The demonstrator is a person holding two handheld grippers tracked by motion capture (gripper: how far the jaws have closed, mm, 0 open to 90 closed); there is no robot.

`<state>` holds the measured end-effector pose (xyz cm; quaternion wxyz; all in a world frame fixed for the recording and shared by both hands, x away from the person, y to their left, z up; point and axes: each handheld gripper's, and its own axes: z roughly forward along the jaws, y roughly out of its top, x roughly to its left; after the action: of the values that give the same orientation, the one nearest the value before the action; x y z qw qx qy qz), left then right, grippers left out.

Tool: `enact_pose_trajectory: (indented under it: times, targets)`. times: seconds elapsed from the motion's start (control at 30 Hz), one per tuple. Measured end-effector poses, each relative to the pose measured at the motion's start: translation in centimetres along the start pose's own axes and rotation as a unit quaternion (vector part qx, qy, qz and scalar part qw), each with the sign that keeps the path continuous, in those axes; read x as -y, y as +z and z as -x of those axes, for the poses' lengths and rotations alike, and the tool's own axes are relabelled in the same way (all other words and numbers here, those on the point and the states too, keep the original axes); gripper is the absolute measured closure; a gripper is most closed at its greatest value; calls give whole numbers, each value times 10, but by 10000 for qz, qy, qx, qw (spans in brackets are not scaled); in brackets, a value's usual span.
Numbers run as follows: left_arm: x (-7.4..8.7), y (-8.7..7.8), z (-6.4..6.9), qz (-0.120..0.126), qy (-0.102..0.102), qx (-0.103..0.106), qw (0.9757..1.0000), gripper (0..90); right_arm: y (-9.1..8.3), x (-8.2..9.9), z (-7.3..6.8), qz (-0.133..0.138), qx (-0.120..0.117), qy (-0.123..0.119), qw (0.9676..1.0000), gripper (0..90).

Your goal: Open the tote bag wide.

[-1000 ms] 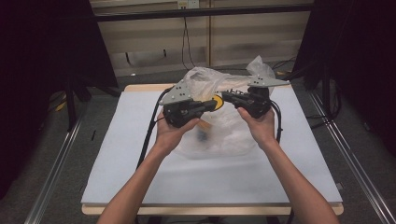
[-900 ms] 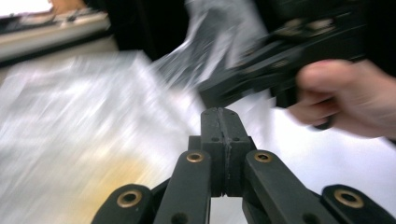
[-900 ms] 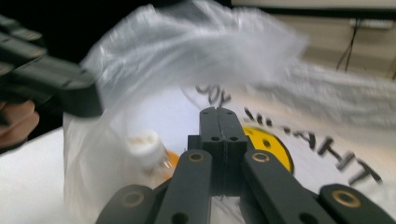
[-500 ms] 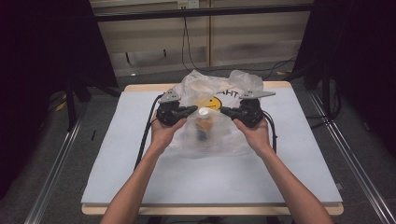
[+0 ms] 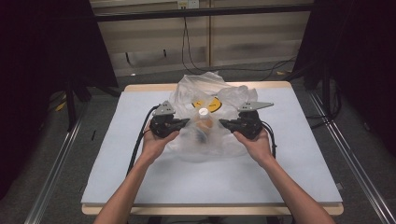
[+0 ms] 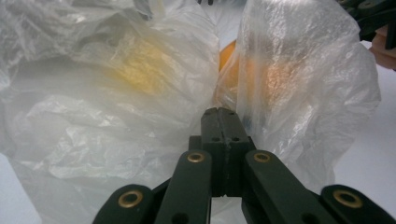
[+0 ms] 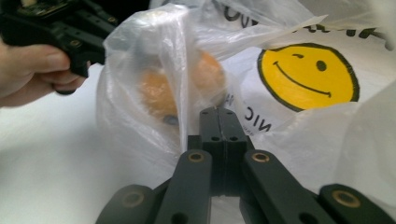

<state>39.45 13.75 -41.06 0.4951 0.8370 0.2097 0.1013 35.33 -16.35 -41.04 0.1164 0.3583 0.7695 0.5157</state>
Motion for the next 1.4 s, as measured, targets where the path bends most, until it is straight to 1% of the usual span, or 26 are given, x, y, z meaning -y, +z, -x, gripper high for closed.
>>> enact_pose_trajectory:
  times: [0.07,0.1,0.13,0.17,0.23,0.3,0.33,0.4,0.5,0.53,0.57,0.6,0.63,0.7,0.8,0.87,0.9,0.93,0.97,1.03,1.1,1.13,1.17,1.3,1.33,1.4]
  targets:
    - [1,-3,0,-18,52,82,10000,900,-1,1,-2,-75,-34,24,10000,900]
    - [2,-4,0,-2,9,120,9999,900,0,3,-2,-81,-97,39,9999,900]
    - [4,-4,0,-39,75,84,9999,900,1,4,-3,-111,-121,36,9999,900]
    - [6,-4,0,-84,48,108,9999,900,2,6,-4,-148,-142,18,9998,900]
    - [13,0,-1,-251,22,21,9997,900,7,11,-4,-234,-140,4,9996,900]
    - [20,5,-4,-383,-28,-13,9993,900,12,19,-1,-328,-109,36,9994,900]
    - [24,7,-6,-463,-110,-53,9989,900,13,21,1,-372,-97,61,9992,900]
    - [32,13,-11,-551,-198,-84,9982,900,15,26,5,-474,-17,67,9989,900]
    - [44,20,-18,-821,-300,-260,9958,900,16,33,15,-523,144,86,9985,900]
    - [48,24,-21,-847,-358,-302,9953,900,15,35,19,-554,203,135,9982,900]
    - [52,26,-23,-952,-384,-342,9941,900,16,38,25,-592,241,212,9977,900]
    - [55,30,-25,-991,-384,-369,9937,900,16,42,29,-631,301,247,9972,900]
    - [58,33,-26,-1037,-369,-366,9933,900,16,46,33,-687,368,290,9965,900]
    - [61,39,-26,-1172,-426,-345,9916,900,18,54,37,-827,404,386,9950,900]
    - [61,41,-25,-1200,-423,-337,9913,900,24,62,40,-1146,503,287,9917,900]
    - [62,39,-25,-1232,-432,-345,9908,900,28,66,42,-1298,520,290,9897,900]
    - [62,36,-24,-1321,-370,-346,9899,900,27,67,42,-1250,468,337,9905,900]
    - [62,35,-24,-1355,-308,-376,9896,900,24,67,42,-1351,496,325,9891,900]
    - [63,33,-22,-1322,-340,-379,9899,900,22,67,40,-1401,573,238,9882,900]
    - [66,23,-22,-1444,-259,-376,9885,900,15,69,37,-1499,564,112,9870,900]
    - [71,14,-24,-1447,-337,-350,9883,900,5,73,36,-1532,589,81,9864,900]
    - [72,10,-24,-1465,-378,-407,9876,900,1,75,36,-1525,603,98,9864,900]
    - [74,5,-25,-1554,-306,-460,9863,900,-3,76,36,-1551,682,121,9855,900]
    - [82,-10,-26,-1537,-410,-459,9862,900,-12,81,41,-1481,679,187,9865,900]
    - [84,-12,-27,-1443,-485,-464,9873,900,-14,82,42,-1460,711,226,9865,900]
    - [87,-14,-28,-1361,-474,-395,9888,900,-16,84,41,-1369,647,181,9883,900]
